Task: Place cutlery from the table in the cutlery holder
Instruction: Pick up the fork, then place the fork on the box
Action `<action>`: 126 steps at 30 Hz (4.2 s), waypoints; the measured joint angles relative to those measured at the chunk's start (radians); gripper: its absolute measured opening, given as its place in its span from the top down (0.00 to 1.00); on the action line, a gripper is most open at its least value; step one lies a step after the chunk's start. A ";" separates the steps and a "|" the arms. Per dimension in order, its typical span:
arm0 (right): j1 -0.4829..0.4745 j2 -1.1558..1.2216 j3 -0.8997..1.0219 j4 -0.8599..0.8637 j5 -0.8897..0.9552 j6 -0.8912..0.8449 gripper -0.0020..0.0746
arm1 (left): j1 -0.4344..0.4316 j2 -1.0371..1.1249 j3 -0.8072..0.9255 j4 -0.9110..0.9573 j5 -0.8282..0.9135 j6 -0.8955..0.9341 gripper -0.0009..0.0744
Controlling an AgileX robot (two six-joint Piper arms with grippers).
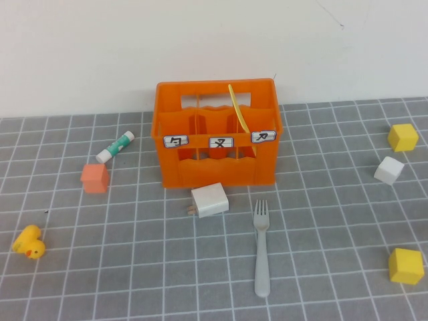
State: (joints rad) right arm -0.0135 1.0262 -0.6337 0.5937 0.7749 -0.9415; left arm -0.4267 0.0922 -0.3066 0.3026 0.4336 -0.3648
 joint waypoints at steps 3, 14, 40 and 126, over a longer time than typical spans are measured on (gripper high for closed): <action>0.070 0.107 -0.059 0.016 -0.018 0.029 0.98 | 0.000 -0.051 0.022 0.001 -0.042 -0.008 0.99; 0.556 0.492 -0.321 -0.346 -0.141 0.517 0.97 | 0.000 -0.067 0.027 0.033 -0.062 -0.011 0.99; 0.618 1.021 -0.832 -0.477 0.023 0.965 0.47 | 0.000 -0.067 0.027 0.064 -0.043 -0.013 0.99; 0.707 1.038 -0.953 -0.337 -0.882 0.241 0.82 | 0.000 -0.067 0.027 0.127 -0.051 -0.032 0.99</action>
State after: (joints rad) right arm 0.6935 2.0638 -1.5871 0.2571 -0.1076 -0.7009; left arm -0.4267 0.0256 -0.2800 0.4291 0.3823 -0.3970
